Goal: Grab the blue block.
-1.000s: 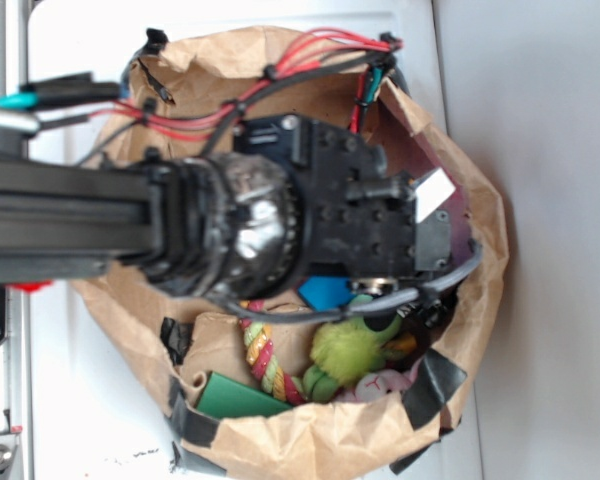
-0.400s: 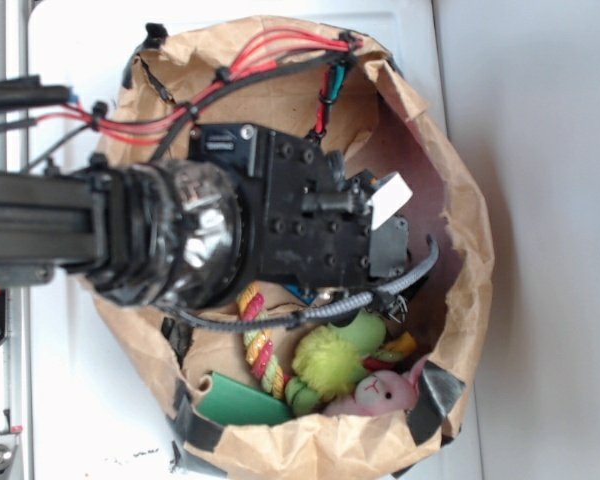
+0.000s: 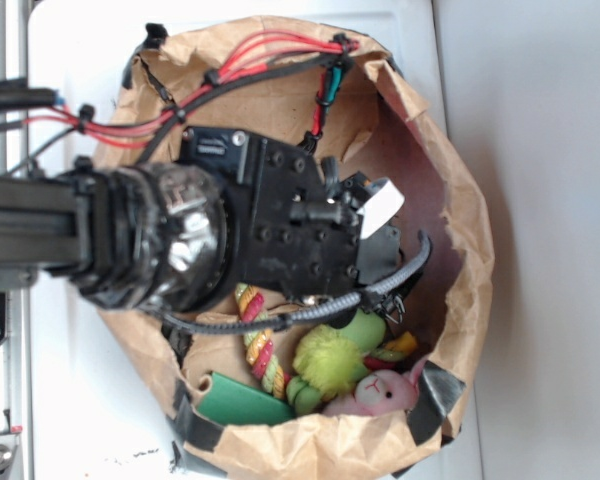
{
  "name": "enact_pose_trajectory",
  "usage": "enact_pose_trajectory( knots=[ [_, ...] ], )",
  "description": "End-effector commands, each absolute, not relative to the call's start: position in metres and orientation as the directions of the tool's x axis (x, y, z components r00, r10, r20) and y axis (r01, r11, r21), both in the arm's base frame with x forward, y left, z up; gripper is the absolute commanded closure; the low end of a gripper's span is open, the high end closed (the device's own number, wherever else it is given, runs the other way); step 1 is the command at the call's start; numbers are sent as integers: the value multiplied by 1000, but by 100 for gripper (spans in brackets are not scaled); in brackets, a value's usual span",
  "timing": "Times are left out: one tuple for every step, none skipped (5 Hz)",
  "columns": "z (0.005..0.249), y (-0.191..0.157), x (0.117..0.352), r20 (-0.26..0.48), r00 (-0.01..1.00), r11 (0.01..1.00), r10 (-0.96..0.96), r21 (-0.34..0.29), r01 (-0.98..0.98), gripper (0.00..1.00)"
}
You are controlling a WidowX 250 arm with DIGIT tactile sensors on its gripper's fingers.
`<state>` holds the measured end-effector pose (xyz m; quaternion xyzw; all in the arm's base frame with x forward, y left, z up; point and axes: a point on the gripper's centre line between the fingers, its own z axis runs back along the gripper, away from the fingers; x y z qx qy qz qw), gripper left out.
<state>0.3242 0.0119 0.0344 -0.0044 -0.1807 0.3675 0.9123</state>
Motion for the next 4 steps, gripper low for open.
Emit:
enact_pose_trajectory(
  knots=[
    [79, 21, 334, 357, 622, 705, 697, -180, -686, 100],
    [117, 29, 332, 299, 646, 703, 702, -150, -695, 100],
    [147, 32, 318, 264, 725, 770, 636, -151, -620, 100],
    [165, 36, 300, 273, 810, 855, 518, -133, -502, 100]
  ],
)
